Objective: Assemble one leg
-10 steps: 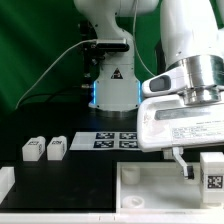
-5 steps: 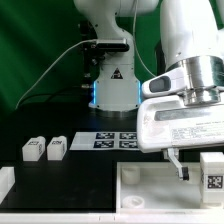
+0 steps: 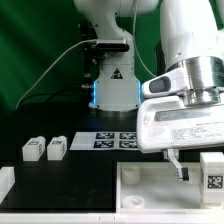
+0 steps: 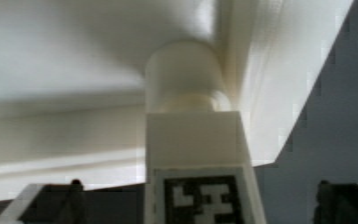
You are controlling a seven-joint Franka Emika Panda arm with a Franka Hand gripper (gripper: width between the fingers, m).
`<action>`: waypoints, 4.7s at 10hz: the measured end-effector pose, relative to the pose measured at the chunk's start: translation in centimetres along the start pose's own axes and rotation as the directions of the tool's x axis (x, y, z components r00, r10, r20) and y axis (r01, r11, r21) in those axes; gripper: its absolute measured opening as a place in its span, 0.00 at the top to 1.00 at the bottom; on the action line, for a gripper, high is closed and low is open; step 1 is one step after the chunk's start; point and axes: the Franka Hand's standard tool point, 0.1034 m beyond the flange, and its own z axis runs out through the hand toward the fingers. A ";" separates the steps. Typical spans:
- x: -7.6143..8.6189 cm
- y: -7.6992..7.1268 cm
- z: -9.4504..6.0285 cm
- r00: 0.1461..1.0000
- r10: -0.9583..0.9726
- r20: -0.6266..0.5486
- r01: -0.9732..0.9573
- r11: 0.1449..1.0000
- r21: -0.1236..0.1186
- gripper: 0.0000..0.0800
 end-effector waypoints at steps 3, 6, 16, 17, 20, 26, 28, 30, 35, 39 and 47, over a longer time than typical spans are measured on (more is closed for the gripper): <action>1.4 0.0 -1.4 0.996 0.021 0.087 -0.023 1.000 0.016 0.19; 1.3 0.1 -1.4 0.922 0.034 0.386 -0.054 0.998 0.043 0.19; 1.1 0.3 0.9 0.792 0.028 0.610 -0.040 0.999 0.006 0.49; 1.1 0.3 0.9 0.792 0.028 0.610 -0.040 0.999 0.006 0.49; 1.1 0.3 0.9 0.789 0.077 0.609 -0.079 0.997 -0.024 0.64; 0.9 0.1 1.0 0.419 0.854 0.309 -0.772 0.514 -0.373 0.64; 1.0 0.1 1.0 0.266 0.935 0.235 -0.839 0.344 -0.421 0.64; 1.1 0.2 1.2 -0.027 0.994 0.103 -0.900 0.021 -0.436 0.64; 1.1 0.5 1.2 0.206 0.954 0.218 -0.873 0.280 -0.400 0.41; 1.4 0.2 1.2 0.631 0.666 0.398 -0.609 0.743 -0.278 0.19; 2.3 -0.3 1.0 0.864 0.191 0.467 -0.178 0.981 -0.071 0.53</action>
Offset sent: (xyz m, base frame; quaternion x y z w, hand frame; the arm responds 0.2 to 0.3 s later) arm 0.0146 -0.0166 0.0137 0.0014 -0.2789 0.0056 0.9603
